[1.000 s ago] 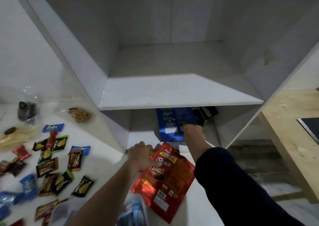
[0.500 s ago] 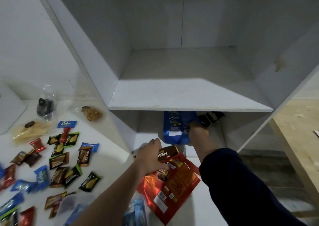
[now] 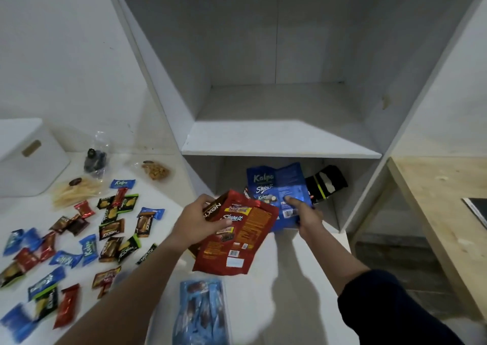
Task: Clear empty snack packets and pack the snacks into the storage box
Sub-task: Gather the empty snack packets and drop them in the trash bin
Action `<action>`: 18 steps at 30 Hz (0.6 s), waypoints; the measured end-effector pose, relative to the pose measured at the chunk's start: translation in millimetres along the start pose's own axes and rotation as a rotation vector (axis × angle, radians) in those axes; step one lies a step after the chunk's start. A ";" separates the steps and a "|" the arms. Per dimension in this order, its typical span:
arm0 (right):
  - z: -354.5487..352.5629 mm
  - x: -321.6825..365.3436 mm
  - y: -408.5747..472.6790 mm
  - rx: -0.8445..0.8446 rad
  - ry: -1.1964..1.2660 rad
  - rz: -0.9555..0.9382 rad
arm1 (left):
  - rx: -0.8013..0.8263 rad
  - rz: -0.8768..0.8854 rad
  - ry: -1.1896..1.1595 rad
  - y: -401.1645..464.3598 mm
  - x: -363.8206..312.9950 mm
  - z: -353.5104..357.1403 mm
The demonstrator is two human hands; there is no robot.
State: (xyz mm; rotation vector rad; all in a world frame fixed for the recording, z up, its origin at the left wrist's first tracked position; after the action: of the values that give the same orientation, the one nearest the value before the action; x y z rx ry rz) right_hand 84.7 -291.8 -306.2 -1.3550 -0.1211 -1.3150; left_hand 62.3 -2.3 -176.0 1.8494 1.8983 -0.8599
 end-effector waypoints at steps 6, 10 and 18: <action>-25.5 -8.9 -68.0 0.048 0.018 -0.070 | -0.210 -0.109 -0.180 -47.2 27.1 -34.7; -36.1 -13.4 -126.5 0.074 0.042 -0.139 | -0.277 -0.180 -0.350 -88.6 55.7 -51.9; -30.2 -52.3 -246.7 0.140 0.031 -0.257 | -0.346 -0.236 -0.613 -224.0 129.2 -87.6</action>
State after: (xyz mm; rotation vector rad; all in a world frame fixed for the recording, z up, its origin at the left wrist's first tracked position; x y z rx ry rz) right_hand -129.5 -206.2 -200.0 -1.2287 -0.3701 -1.5113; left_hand -154.8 161.5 -152.4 1.0198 1.7346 -0.9569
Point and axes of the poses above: each hand's wrist, its own y-axis towards the middle knuckle, its own z-axis out of the palm, x = y × z, the point moved 9 cm from there along y, towards the middle knuckle, and after that the axes turned 7 degrees about y, right-handed, at the moved point
